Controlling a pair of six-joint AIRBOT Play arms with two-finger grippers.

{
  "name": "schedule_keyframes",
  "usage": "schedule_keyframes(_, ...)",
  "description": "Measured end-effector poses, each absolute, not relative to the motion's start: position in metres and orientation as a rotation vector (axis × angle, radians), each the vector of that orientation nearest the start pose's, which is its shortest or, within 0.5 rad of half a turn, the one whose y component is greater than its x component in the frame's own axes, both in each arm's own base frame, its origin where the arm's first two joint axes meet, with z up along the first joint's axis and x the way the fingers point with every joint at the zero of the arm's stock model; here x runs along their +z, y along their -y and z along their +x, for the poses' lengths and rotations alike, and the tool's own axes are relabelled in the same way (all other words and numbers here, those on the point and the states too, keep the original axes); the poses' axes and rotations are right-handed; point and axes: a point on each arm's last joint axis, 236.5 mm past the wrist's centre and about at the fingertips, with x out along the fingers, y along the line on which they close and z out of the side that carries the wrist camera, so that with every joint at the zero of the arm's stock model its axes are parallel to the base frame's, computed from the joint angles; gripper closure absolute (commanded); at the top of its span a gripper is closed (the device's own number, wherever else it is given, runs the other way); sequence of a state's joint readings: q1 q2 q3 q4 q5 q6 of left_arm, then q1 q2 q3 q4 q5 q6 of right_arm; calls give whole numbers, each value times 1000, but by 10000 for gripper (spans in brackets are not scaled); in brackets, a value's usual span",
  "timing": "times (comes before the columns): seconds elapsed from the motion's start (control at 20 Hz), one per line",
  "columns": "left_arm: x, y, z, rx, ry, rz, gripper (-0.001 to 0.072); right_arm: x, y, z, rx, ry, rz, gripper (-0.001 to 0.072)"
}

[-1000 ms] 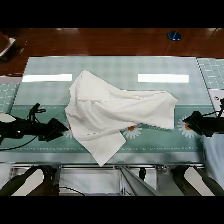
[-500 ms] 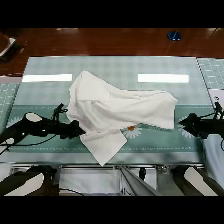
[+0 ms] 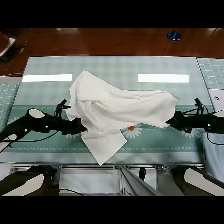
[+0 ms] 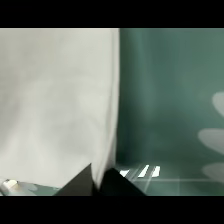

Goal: Fold the shirts.

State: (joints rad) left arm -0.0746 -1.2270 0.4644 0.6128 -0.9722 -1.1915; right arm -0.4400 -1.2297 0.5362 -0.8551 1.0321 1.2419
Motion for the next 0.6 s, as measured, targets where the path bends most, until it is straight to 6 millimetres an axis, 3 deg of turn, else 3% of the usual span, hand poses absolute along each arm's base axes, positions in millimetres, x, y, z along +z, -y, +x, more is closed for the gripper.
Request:
schedule_keyframes(0.05,-102,177,231,-455,-1513,-724,689,-108,-23,275,82,-1382,824,675)
schedule_keyframes(0.15,-87,174,249,-470,-1463,-728,689,-79,-24,306,139,-1309,775,675)
schedule_keyframes(0.25,-48,169,286,-502,-1341,-742,690,-26,-24,341,216,-1212,710,675)
schedule_keyframes(0.3,-19,164,311,-518,-1247,-742,690,13,-18,365,238,-1121,666,675)
schedule_keyframes(0.45,108,141,377,-574,-903,-717,690,143,-7,407,279,-868,518,675)
schedule_keyframes(0.55,218,120,398,-603,-638,-651,690,233,-6,412,291,-699,421,675)
schedule_keyframes(0.6,267,110,398,-607,-524,-607,690,276,-8,407,296,-616,373,675)
